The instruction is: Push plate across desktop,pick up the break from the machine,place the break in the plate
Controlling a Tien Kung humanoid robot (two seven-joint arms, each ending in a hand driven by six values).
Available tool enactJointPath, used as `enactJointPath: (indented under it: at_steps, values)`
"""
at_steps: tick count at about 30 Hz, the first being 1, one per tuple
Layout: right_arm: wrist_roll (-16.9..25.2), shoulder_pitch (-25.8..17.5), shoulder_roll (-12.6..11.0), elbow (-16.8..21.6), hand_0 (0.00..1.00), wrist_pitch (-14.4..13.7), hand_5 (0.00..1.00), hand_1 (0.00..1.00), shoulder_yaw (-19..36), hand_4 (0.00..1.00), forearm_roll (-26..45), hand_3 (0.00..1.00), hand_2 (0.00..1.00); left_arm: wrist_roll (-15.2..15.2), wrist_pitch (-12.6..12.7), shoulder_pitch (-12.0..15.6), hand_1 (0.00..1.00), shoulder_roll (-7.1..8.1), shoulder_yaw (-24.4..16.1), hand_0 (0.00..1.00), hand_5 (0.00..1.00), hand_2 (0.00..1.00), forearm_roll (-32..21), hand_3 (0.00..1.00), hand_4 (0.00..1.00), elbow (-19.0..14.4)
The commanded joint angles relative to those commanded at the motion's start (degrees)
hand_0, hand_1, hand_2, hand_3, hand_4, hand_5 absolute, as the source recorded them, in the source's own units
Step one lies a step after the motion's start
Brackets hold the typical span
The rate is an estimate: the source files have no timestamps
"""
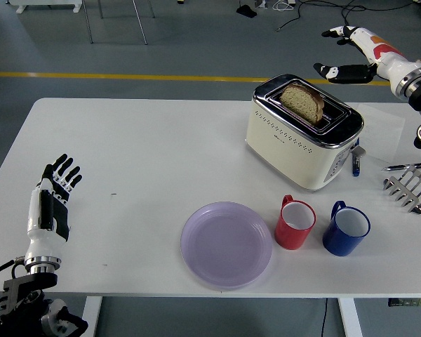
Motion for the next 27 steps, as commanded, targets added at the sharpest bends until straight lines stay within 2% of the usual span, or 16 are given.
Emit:
enactJointPath:
  at_steps: [4,7,11,15,16,20,22,27]
  values:
    - [-1.4,3.5,3.2,-4.6,0.998,1.5,0.395,0.909,-3.4,0.851,-3.7,0.94,0.946,0.2,0.0,-0.6,0.802,0.05,0.5,0.784,0.998,0.85,0.1,0.812,0.54,0.1]
    - [-2.2,5.2,5.3,-7.4,0.998,3.1,0.395,0.909,-4.9,0.851,-3.6,0.94,0.946,0.8,-0.1,-1.0,0.802,-0.49,0.3,0.784,0.998,0.85,0.3,0.812,0.54,0.5]
    - [-2.9,6.9,8.1,-11.6,0.998,3.0,0.383,0.906,-5.5,0.872,-3.7,0.935,0.933,0.9,0.0,-1.2,0.785,-1.13,0.0,0.777,0.998,0.827,0.6,0.794,0.533,0.8]
    - [-3.4,8.1,10.3,-15.4,0.998,2.9,0.383,0.906,-6.2,0.872,-3.7,0.935,0.933,1.3,0.3,-1.1,0.785,-1.15,0.0,0.777,0.998,0.827,0.6,0.794,0.533,0.8]
    - [-3.5,8.3,10.9,-16.3,0.998,2.8,0.382,0.886,-6.4,0.871,-3.6,0.922,0.907,1.8,0.4,-1.1,0.783,-1.1,-0.1,0.772,0.978,0.821,0.6,0.788,0.528,0.7]
    - [-4.0,8.7,12.9,-20.3,0.998,1.4,0.382,0.886,-7.1,0.871,-2.6,0.922,0.907,3.7,0.5,-1.1,0.783,-0.75,-0.9,0.772,0.978,0.821,1.1,0.788,0.528,0.1]
    - [-4.0,8.8,13.5,-21.8,0.965,0.5,0.385,0.855,-7.3,0.87,-2.2,0.899,0.871,4.0,0.5,-1.1,0.779,-0.69,-1.2,0.77,0.982,0.818,1.2,0.788,0.53,0.0]
    - [-4.4,9.8,15.9,-27.2,0.965,-2.1,0.385,0.855,-8.6,0.87,-3.2,0.899,0.871,4.4,0.7,-1.0,0.779,-0.68,-1.4,0.77,0.982,0.818,1.3,0.788,0.53,-0.1]
